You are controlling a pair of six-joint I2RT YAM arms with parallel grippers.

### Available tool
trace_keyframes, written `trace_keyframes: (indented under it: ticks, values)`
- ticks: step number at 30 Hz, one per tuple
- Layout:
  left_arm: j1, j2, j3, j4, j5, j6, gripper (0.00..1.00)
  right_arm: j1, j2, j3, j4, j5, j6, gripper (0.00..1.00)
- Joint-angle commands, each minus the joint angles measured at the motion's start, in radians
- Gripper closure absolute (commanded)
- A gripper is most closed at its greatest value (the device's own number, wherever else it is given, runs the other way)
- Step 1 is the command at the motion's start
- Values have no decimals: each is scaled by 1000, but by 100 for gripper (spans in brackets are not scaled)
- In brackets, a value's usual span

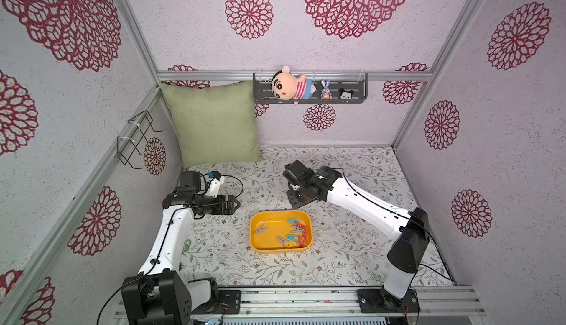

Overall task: Take the clothespins out of the storage box
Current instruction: Pick up the clothespin from the storage box.

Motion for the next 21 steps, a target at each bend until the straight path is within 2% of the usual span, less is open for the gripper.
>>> trace_keyframes:
  ticks: [1,6,11,21]
  values:
    - [12,8,11,25,-2,-1,3,49,46,-54,17,-43,46,73]
    - [12,13,9,25,2,1,3,79,76,-150,102,-88,63,74]
    - [13,13,9,25,5,2,3,90,125,-209,126,-106,3,74]
    - [13,8,8,23,8,4,3,92,239,-156,92,-40,-161,75]
